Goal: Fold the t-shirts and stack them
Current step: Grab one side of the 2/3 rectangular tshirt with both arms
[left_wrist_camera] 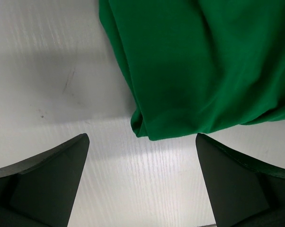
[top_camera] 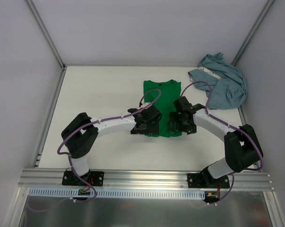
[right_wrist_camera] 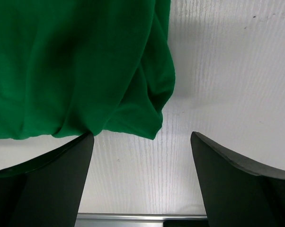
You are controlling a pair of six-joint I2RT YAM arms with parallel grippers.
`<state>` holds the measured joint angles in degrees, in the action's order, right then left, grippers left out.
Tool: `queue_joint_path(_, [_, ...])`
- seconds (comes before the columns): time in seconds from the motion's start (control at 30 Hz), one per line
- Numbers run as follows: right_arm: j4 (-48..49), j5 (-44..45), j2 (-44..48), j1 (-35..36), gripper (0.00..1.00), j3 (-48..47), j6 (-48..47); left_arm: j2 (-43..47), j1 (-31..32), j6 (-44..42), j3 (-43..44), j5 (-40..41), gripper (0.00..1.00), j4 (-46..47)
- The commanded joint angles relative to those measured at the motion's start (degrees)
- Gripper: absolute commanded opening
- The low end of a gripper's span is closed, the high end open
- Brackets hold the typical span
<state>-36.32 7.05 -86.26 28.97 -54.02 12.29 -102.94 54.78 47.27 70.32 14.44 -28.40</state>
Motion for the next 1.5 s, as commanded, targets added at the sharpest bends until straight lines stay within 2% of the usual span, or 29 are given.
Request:
queue_joint_path(0.0, [2.7, -0.6, 0.8, -0.3, 0.87, 1.1, 1.7, -1.3, 0.4, 2.0, -0.2, 2.2, 0.99, 0.5])
queue_joint_path(0.07, [3.9, -1.1, 0.4, -0.4, 0.85, 1.8, 2.1, -1.7, 0.5, 2.0, -0.2, 2.3, 0.99, 1.0])
queue_joint_path(0.2, [5.6, -2.2, -1.1, -0.5, 0.70, 2.4, 2.8, -2.8, 0.4, 2.0, -0.2, 2.8, 0.96, 1.3])
queue_joint_path(0.5, [7.6, -2.9, -3.2, -0.7, 0.67, 3.1, 2.9, -5.3, 0.4, 2.9, 0.7, 2.7, 0.90, 2.5])
queue_joint_path(0.67, [8.2, -3.3, -4.1, -0.7, 0.67, 3.1, 3.0, -6.0, 0.4, 3.0, 1.7, 3.3, 0.82, 2.3])
queue_joint_path(0.7, [8.3, -3.4, -4.3, -0.9, 0.65, 3.0, 3.0, -6.0, 0.4, 3.1, 1.8, 3.4, 0.80, 2.2])
queue_joint_path(0.73, [8.4, -3.4, -4.4, -0.8, 0.62, 3.0, 3.0, -6.0, 0.4, 3.1, 1.8, 3.5, 0.75, 2.2])
queue_joint_path(0.77, [8.4, -3.5, -4.4, -0.8, 0.57, 3.0, 3.0, -6.0, 0.4, 3.0, 1.8, 3.6, 0.58, 2.4])
queue_joint_path(0.8, [8.5, -3.5, -4.4, -0.9, 0.47, 3.0, 3.0, -6.0, 0.4, 3.0, 1.9, 3.7, 0.47, 2.3])
queue_joint_path(0.83, [8.5, -3.6, -4.7, -0.9, 0.30, 3.1, 3.0, -6.0, 0.4, 2.9, 2.0, 3.5, 0.36, 2.4])
queue_joint_path(0.87, [8.5, -3.7, -4.8, -0.9, 0.23, 3.1, 3.0, -6.2, 0.4, 2.9, 2.2, 3.3, 0.14, 2.4])
queue_joint_path(0.9, [8.5, -3.7, -5.0, -1.0, 0.15, 3.2, 3.1, -6.5, 0.3, 2.9, 2.3, 3.2, 0.04, 2.4])
queue_joint_path(0.93, [8.5, -3.7, -5.1, -1.0, 0.04, 3.3, 3.1, -6.6, 0.4, 2.9, 2.3, 3.1, 0.00, 2.5])
queue_joint_path(0.97, [8.5, -3.9, -5.0, -1.1, 0.01, 3.4, 3.2, -6.7, 0.4, 2.9, 2.3, 3.0, 0.00, 2.6])
queue_joint_path(1.47, [5.5, -5.5, 4.4, -1.5, 0.00, 7.9, 4.7, -1.3, 1.5, 1.3, -2.9, -1.4, 0.00, 4.1])
